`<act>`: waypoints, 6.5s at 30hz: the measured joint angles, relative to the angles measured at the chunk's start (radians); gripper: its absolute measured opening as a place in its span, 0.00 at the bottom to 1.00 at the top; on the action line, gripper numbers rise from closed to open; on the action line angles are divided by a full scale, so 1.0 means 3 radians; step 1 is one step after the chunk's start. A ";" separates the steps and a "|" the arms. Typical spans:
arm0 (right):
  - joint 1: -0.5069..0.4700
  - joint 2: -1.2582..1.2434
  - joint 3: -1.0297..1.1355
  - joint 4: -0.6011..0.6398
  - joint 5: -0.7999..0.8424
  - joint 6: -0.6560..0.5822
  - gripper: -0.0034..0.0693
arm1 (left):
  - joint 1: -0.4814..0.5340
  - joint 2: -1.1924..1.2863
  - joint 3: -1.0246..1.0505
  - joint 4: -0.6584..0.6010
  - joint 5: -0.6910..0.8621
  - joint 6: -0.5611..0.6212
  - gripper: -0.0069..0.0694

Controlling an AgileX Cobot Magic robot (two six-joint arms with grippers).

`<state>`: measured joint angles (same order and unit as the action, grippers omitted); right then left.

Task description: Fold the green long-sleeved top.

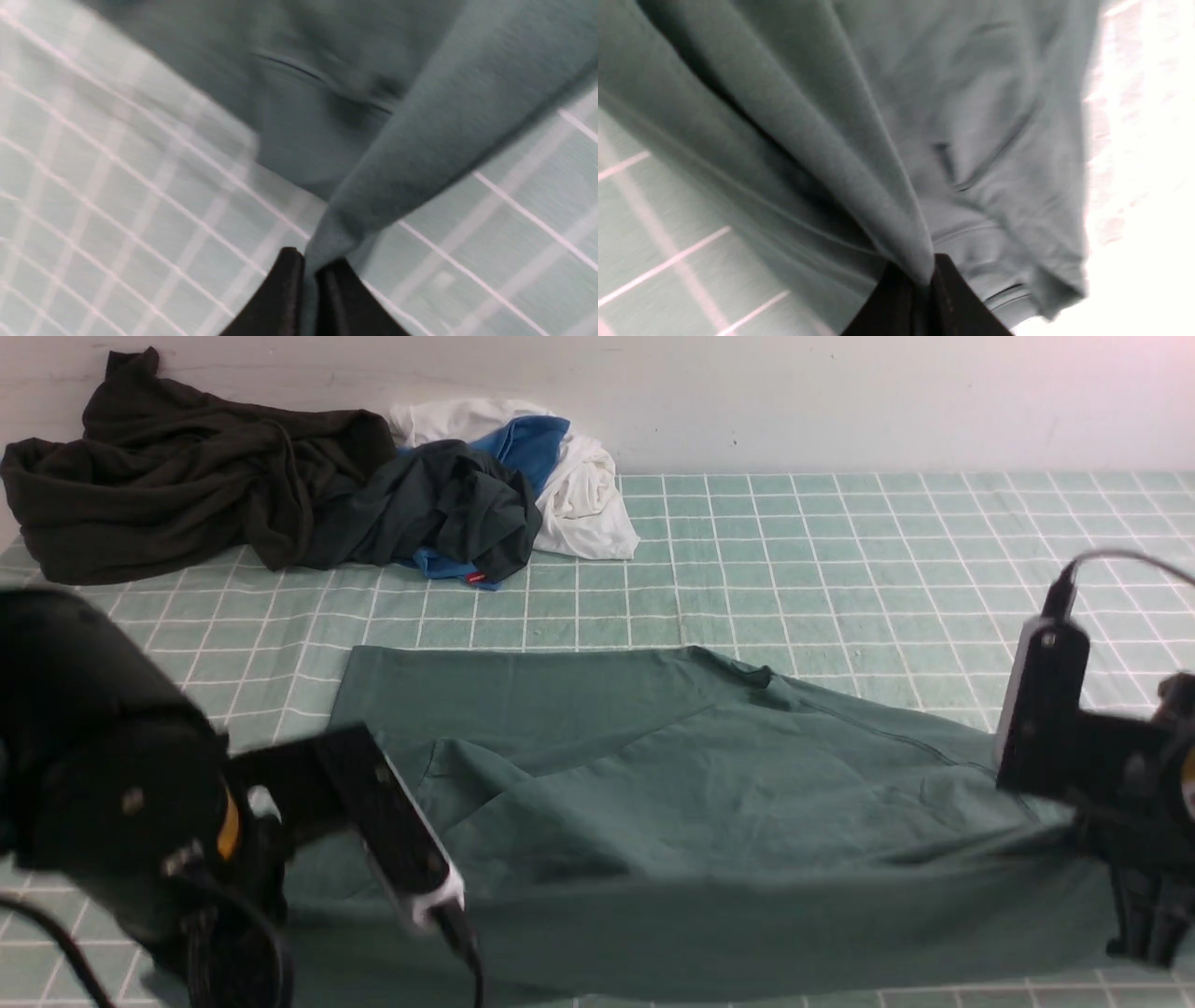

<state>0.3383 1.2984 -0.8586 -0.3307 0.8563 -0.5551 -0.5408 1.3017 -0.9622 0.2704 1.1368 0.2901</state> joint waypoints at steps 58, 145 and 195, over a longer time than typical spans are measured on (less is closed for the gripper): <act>-0.1669 0.2089 -0.1188 0.0665 -0.0270 0.2105 0.54 | 0.1031 0.2548 -0.1676 -0.0993 -0.0156 -0.0163 0.09; 0.1248 0.2716 -0.3412 0.2252 0.0035 0.1481 0.15 | 0.1270 -0.0314 -0.1595 -0.0754 0.0401 -0.0245 0.09; 0.0524 -0.3157 0.0692 0.1191 -0.0843 0.1929 0.03 | 0.1034 -0.3744 0.1377 -0.0316 -0.0916 -0.0967 0.09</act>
<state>0.4955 0.3512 -0.6511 0.0266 0.6033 0.0237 -0.2308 0.1784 -0.5492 0.1757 0.8621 0.0000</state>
